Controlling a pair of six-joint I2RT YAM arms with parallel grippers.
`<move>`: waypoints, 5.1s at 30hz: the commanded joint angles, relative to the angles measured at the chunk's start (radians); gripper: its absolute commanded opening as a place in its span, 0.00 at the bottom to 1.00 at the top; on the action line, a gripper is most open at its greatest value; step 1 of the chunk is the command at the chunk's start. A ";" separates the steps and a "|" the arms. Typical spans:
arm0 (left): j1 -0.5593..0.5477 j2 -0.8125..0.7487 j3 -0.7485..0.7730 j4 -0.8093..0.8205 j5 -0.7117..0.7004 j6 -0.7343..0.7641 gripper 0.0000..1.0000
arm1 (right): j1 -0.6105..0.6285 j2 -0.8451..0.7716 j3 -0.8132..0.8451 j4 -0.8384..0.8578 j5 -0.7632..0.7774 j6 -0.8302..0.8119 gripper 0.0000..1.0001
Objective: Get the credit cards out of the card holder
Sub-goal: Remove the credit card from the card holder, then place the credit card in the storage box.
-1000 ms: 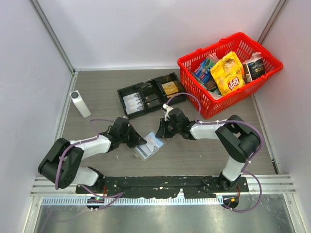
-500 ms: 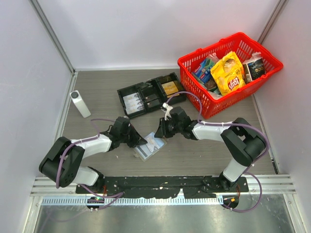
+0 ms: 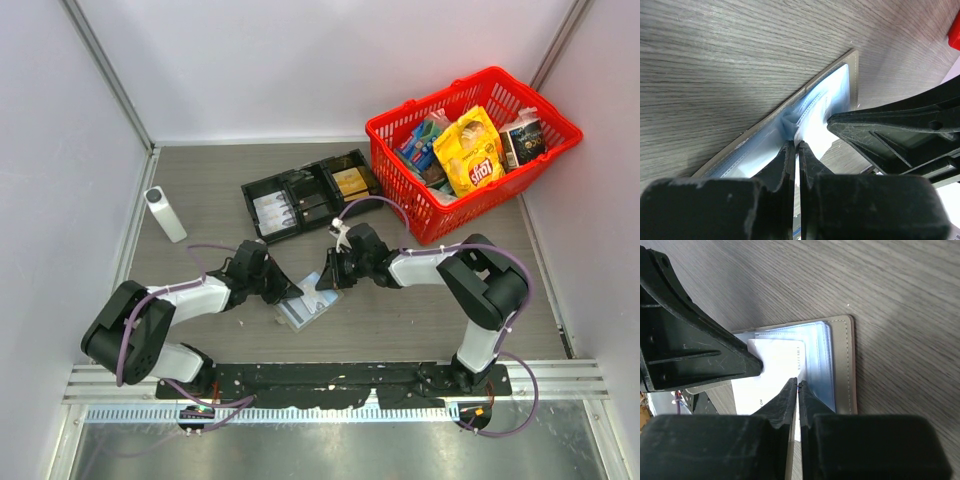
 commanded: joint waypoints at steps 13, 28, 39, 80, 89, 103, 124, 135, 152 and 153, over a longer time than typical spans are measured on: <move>-0.003 -0.032 -0.035 0.090 0.022 0.003 0.13 | -0.036 0.048 -0.036 -0.057 0.086 -0.035 0.09; -0.004 -0.080 -0.075 0.247 0.086 -0.006 0.13 | -0.045 0.068 -0.026 -0.054 0.075 -0.035 0.09; -0.003 -0.104 -0.066 0.167 0.070 0.003 0.00 | -0.050 0.070 -0.029 -0.054 0.082 -0.032 0.08; 0.019 -0.503 -0.014 -0.318 -0.044 0.173 0.00 | -0.051 -0.110 0.090 -0.180 0.102 -0.065 0.48; 0.017 -0.554 0.012 -0.217 -0.165 0.100 0.00 | -0.051 -0.255 0.083 -0.175 0.142 -0.075 0.57; 0.022 -0.369 0.235 -0.123 -0.725 0.046 0.00 | -0.051 -0.487 0.032 -0.245 0.398 -0.129 0.61; 0.023 0.244 0.609 0.015 -1.070 -0.032 0.00 | -0.053 -0.604 0.020 -0.371 0.457 -0.215 0.64; 0.023 0.419 0.696 0.003 -1.113 -0.117 0.00 | -0.053 -0.607 0.014 -0.370 0.445 -0.226 0.64; 0.004 0.387 0.608 -0.042 -1.063 -0.112 0.42 | -0.054 -0.581 0.024 -0.365 0.385 -0.220 0.64; 0.000 0.370 0.595 -0.040 -1.061 -0.112 0.44 | -0.053 -0.582 0.021 -0.365 0.383 -0.220 0.64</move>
